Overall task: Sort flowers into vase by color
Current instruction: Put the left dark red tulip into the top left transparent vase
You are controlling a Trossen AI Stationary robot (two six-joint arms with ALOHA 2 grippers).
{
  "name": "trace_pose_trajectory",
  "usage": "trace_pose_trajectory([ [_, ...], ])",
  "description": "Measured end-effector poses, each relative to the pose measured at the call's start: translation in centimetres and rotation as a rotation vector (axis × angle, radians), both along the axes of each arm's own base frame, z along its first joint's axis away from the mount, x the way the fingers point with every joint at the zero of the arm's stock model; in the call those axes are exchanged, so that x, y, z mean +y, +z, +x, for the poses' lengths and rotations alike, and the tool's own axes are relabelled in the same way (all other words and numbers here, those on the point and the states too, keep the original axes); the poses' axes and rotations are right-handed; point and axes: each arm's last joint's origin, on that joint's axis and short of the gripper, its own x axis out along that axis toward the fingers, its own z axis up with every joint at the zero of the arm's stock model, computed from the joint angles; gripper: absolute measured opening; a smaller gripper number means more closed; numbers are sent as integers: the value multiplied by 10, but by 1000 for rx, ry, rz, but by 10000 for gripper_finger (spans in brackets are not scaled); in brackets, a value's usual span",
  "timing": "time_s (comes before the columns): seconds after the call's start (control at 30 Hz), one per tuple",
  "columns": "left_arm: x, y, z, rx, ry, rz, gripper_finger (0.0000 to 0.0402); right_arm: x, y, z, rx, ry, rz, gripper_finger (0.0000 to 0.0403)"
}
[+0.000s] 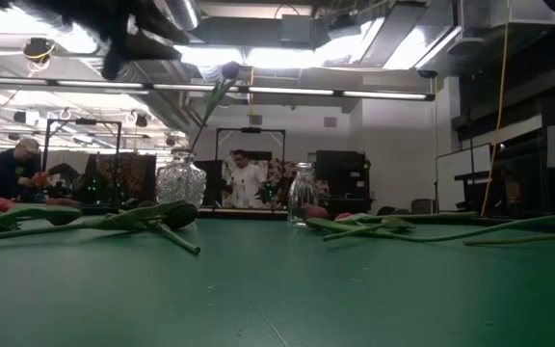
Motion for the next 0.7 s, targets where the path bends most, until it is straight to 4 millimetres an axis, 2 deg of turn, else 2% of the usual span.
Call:
trace_pose_trajectory([
  [0.1, -4, 20, -4, 128, 46, -104, 121, -6, -1, -4, 6, -20, 4, 147],
  [0.27, -7, 28, -9, 331, 202, -350, 121, -14, -3, -10, 34, -48, 25, 147],
  [0.5, -18, 0, 7, 551, 319, -710, 121, -22, -8, -17, 80, -78, 58, 147],
  [0.7, -36, -21, 26, 693, 306, -815, 121, -21, -10, -17, 103, -77, 75, 147],
])
